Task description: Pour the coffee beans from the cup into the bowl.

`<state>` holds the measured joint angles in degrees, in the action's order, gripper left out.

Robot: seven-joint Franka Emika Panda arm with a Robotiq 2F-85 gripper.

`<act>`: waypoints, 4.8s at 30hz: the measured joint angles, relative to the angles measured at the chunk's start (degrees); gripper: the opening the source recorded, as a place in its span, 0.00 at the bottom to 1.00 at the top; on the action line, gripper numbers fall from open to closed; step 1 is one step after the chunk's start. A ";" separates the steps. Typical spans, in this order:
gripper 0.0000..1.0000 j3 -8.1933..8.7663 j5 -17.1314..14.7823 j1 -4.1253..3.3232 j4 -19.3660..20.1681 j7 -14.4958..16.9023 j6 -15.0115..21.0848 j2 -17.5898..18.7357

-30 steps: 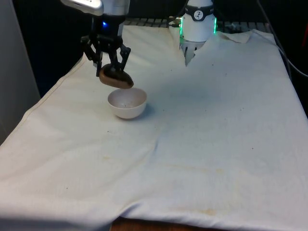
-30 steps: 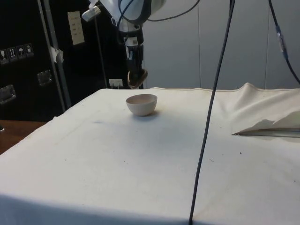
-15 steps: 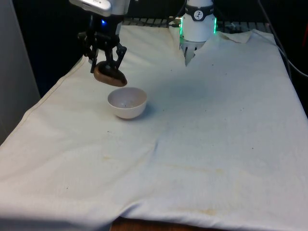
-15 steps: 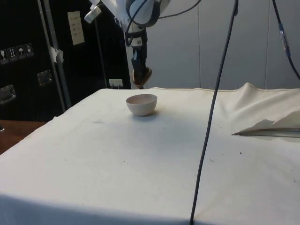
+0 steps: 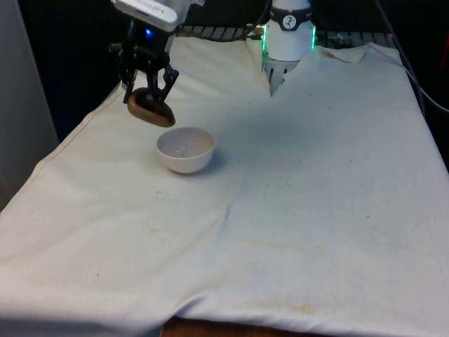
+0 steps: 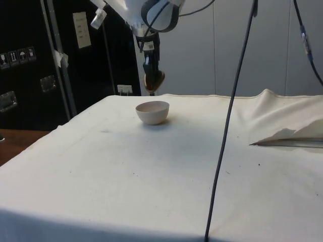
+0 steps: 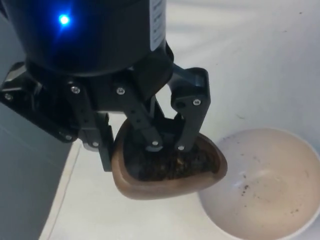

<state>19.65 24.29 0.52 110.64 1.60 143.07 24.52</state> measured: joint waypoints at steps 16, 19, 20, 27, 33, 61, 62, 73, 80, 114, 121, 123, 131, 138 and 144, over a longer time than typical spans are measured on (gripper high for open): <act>0.01 0.17 10.37 -0.29 0.69 -10.31 0.86 0.00; 0.01 0.00 13.52 -0.74 1.26 -13.35 0.86 -0.06; 0.01 0.00 13.52 -0.74 1.26 -13.35 0.86 -0.06; 0.01 -0.40 18.05 -1.43 2.58 -17.30 0.74 -0.23; 0.01 -0.69 23.32 -1.95 3.55 -21.20 0.40 -0.40; 0.01 -4.01 34.32 -3.21 3.61 -28.07 -8.42 -3.55; 0.01 -4.35 34.38 -3.21 3.67 -28.19 -8.88 -3.78; 0.01 -7.73 36.21 -3.38 4.18 -30.94 -13.69 -5.21; 0.01 -9.63 39.08 -3.50 4.07 -33.80 -17.02 -5.21; 0.01 -15.01 51.74 -3.78 5.10 -45.95 -28.19 -4.47; 0.01 -16.67 54.55 -3.84 5.10 -48.24 -31.68 -4.07; 0.01 -16.67 54.55 -3.84 5.10 -48.24 -31.68 -4.07; 0.01 -19.02 56.49 -3.90 4.98 -49.85 -36.33 -3.50; 0.01 -21.49 58.27 -3.95 4.93 -51.57 -41.08 -2.86; 0.01 -23.15 59.53 -4.01 4.87 -52.94 -44.58 -2.29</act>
<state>-3.50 83.82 -3.50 115.51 -51.34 98.49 22.23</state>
